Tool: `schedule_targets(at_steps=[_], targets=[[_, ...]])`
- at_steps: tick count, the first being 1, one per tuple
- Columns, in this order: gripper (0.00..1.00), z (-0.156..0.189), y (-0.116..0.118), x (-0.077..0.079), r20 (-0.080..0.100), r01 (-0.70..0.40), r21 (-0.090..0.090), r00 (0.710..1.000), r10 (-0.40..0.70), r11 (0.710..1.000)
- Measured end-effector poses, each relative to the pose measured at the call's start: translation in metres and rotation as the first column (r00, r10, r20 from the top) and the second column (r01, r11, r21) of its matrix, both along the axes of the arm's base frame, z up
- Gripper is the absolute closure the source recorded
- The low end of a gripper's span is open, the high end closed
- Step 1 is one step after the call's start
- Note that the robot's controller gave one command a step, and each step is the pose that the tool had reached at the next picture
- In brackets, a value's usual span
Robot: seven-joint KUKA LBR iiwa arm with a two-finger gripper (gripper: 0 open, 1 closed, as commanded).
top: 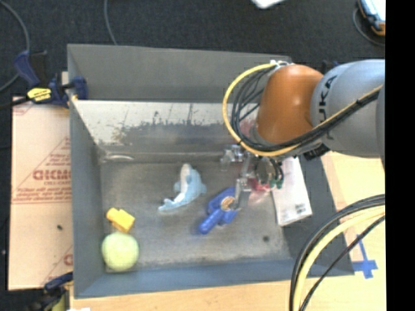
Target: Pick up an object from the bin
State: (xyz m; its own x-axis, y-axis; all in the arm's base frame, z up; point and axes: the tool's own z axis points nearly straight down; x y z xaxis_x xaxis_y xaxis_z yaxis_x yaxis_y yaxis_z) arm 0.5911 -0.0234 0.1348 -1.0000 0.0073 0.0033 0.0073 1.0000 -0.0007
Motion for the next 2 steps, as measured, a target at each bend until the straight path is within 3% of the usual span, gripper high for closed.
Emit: schedule_targets(at_steps=[1, 2], targets=[[0.00, 0.005, 0.000, 0.001, 0.007, 0.000, -0.001, 1.000, 0.000, 1.000], [0.00, -0.067, -0.008, -0.015, -0.003, -0.097, -0.001, 0.995, 0.097, 0.995]])
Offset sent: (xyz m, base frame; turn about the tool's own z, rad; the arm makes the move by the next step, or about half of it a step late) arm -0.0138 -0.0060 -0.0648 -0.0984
